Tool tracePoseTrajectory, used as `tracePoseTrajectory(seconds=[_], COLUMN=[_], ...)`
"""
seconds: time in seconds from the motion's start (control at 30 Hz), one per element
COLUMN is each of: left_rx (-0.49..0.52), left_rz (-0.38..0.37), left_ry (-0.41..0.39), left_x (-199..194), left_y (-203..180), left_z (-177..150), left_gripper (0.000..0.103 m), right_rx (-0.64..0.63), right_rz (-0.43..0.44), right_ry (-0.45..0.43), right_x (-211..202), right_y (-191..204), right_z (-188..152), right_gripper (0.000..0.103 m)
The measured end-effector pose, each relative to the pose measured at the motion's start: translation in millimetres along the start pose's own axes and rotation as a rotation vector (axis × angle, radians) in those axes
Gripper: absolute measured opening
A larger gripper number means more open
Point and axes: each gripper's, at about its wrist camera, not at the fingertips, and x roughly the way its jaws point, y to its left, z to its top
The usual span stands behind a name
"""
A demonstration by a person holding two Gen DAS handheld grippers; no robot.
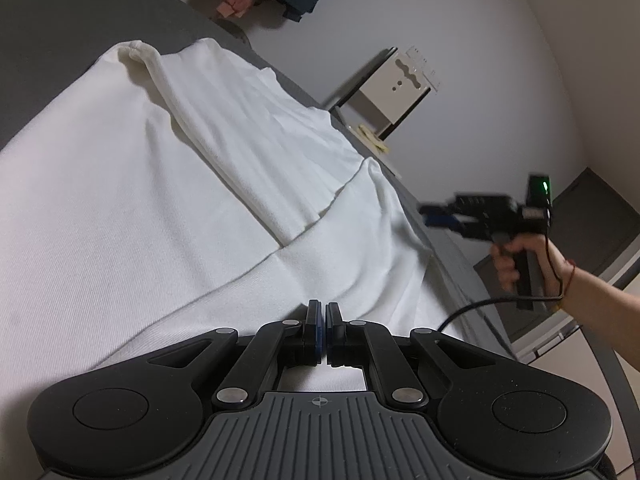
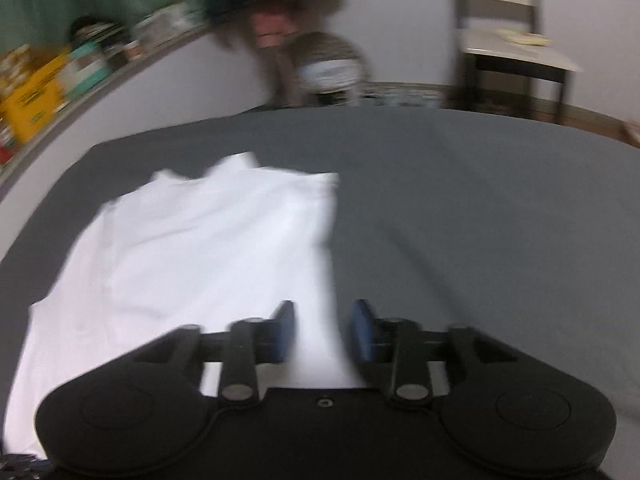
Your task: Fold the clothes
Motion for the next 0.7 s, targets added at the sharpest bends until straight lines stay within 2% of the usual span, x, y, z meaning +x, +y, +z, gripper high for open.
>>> tracePoseTrajectory(seconds=[0.13,0.2,0.3,0.37,0.4,0.47,0.57,0.63,0.7], left_rx=[-0.014,-0.021,-0.024,-0.017,-0.004,0.023,0.065,0.044,0.031], left_rz=[0.002,-0.002,-0.001,0.004,0.02,0.055,0.17,0.137,0.112], left_ry=[0.063,0.095,0.136,0.176,0.182,0.194,0.054,-0.041,-0.072], left_x=[-7,-14,-28,-40,-46,-58,-76,-84,-82], left_y=[2,5,10,13,12,11,2,2,3], left_z=[5,5,6,6,7,10,19,22,20], left_gripper=[0.004,0.004,0.004,0.004,0.004,0.004,0.006,0.006,0.006], right_rx=[-0.09,-0.107,-0.095,-0.077,-0.064,-0.04,-0.017,-0.079,-0.201], right_rz=[-0.027,-0.054,-0.082,-0.163,-0.169,-0.093,0.096,0.214,0.209], right_ry=[0.038,0.008,-0.022,-0.053,-0.079,-0.111,-0.091,-0.049,-0.028], right_x=[36,49,54,45,38,22,-5,-23,-41], right_y=[37,41,40,39,38,36,44,63,86], right_z=[3,5,10,10,7,3,-14,-42,-76], right_gripper=[0.037,0.036,0.037,0.044,0.045,0.049,0.053,0.057,0.061])
